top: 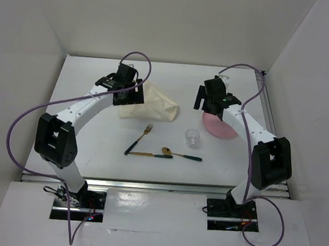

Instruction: Set the dinner table for one person

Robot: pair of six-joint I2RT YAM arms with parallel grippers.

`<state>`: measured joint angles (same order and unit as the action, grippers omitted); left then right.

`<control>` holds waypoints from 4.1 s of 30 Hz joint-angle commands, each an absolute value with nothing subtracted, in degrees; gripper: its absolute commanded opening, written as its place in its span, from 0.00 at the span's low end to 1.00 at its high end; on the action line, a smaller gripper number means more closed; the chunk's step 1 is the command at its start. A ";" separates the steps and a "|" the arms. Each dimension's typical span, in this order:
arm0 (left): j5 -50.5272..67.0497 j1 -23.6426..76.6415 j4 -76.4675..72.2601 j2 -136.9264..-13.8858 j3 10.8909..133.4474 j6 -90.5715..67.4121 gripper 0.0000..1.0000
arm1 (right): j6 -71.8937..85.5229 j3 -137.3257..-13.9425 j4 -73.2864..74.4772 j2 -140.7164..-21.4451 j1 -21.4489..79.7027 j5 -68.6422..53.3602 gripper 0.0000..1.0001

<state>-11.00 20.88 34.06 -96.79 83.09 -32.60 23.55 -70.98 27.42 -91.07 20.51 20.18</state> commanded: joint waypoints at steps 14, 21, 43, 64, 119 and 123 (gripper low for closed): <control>-5.71 20.83 31.29 -104.58 84.02 -38.92 0.84 | 21.45 -67.23 22.76 -86.22 21.18 16.87 1.00; -7.12 18.55 30.67 -109.07 85.43 -42.01 0.83 | 21.45 -67.76 23.90 -86.84 21.18 16.87 1.00; 3.25 15.21 28.04 -116.10 87.19 -37.71 0.63 | 21.97 -67.76 24.96 -87.36 21.18 17.49 1.00; -0.35 15.21 36.91 -106.09 97.56 -34.28 0.00 | 14.94 -82.87 23.12 -104.75 21.71 -13.79 1.00; -8.70 16.25 47.02 -64.61 47.90 -69.08 0.00 | 9.32 -123.84 27.69 -142.29 42.36 13.46 0.81; -9.76 16.26 47.02 -63.19 47.90 -69.61 0.00 | 9.32 -121.65 26.11 -141.60 42.36 7.48 0.80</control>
